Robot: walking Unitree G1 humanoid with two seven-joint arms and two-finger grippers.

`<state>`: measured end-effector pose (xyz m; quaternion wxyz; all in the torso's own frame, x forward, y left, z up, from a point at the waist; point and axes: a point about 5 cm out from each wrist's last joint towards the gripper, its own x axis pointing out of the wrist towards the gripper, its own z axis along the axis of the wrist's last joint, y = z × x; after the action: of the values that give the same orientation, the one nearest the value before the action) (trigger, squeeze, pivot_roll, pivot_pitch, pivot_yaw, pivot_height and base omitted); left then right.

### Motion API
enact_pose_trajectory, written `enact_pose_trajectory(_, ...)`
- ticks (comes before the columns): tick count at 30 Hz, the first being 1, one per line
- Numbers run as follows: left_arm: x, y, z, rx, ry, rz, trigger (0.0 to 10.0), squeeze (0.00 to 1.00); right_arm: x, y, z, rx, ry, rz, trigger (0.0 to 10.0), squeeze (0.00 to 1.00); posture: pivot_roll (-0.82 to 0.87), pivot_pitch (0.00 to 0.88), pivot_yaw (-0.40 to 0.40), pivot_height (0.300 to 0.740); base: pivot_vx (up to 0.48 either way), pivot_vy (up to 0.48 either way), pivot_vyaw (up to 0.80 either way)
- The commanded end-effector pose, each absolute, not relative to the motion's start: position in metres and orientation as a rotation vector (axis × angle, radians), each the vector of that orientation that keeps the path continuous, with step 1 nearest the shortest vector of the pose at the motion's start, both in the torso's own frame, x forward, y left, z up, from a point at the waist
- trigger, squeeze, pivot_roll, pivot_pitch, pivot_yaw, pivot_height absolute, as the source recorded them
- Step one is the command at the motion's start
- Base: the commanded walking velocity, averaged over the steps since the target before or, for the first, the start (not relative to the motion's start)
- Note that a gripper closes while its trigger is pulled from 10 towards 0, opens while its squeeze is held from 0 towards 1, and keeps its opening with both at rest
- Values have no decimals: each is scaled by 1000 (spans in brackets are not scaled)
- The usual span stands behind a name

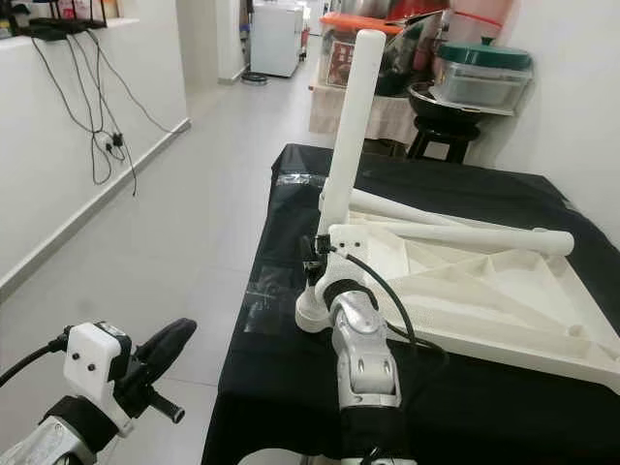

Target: Building children table

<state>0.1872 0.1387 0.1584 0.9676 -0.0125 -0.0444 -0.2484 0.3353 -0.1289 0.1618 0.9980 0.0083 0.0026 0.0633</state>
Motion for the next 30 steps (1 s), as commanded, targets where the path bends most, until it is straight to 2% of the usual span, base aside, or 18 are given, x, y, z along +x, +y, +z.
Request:
enact_pose_trajectory(1,188,138,155,-28,-72,-505,10000,0,343,-144,155,-9,34,103,10000,1000,13,0,-97,740,0,0,0)
enact_pose_trajectory(6,189,137,154,-28,-72,-507,10000,0,367,-158,167,15,26,211,10000,1000,19,0,-98,740,0,0,0)
enact_pose_trajectory(7,189,136,154,-28,-71,-507,10000,0,369,-154,168,54,52,306,10000,1000,23,0,-99,740,0,0,0)
enact_pose_trajectory(9,189,136,154,-28,-71,-507,10000,0,369,-151,169,86,68,375,10000,1000,23,0,-100,740,0,0,0)
enact_pose_trajectory(10,189,136,154,-29,-71,-507,10000,0,369,-148,171,115,70,466,10000,525,27,0,-101,740,0,0,0)
enact_pose_trajectory(11,189,136,154,-29,-71,-507,10000,0,369,-148,171,115,70,466,10000,525,27,0,-101,740,0,0,0)
enact_pose_trajectory(12,188,136,153,-29,-70,-507,10000,0,368,-144,172,138,75,544,10000,435,28,0,-102,740,0,0,0)
enact_pose_trajectory(13,188,136,153,-29,-70,-507,10000,0,367,-141,174,127,64,635,10000,0,32,0,-104,740,0,0,0)
enact_pose_trajectory(14,188,136,153,-29,-69,-507,10000,0,365,-137,175,101,62,750,10000,0,38,0,-106,740,0,0,0)
enact_pose_trajectory(17,188,136,153,-29,-69,-507,10000,0,365,-137,175,101,62,750,10000,0,38,0,-106,740,0,0,0)
enact_pose_trajectory(18,188,136,153,-29,-68,-507,10000,0,361,-135,174,44,93,930,10000,0,43,0,-105,740,0,0,0)
enact_pose_trajectory(19,188,136,153,-29,-67,-507,10000,0,362,-136,173,39,117,989,10000,0,43,0,-105,740,0,0,0)
enact_pose_trajectory(23,187,137,153,-30,-66,-507,10000,0,368,-142,175,33,143,1037,10000,0,45,0,-104,740,0,0,0)
enact_pose_trajectory(24,187,137,152,-30,-65,-508,10000,0,370,-145,177,27,143,1045,2941,0,49,0,-106,740,0,0,0)
enact_pose_trajectory(25,187,136,152,-30,-65,-508,10000,0,371,-148,179,24,147,1053,0,0,49,0,-106,740,0,0,0)
enact_pose_trajectory(30,187,136,152,-30,-65,-508,10000,0,372,-153,180,50,157,1069,0,0,49,0,-109,740,0,0,0)
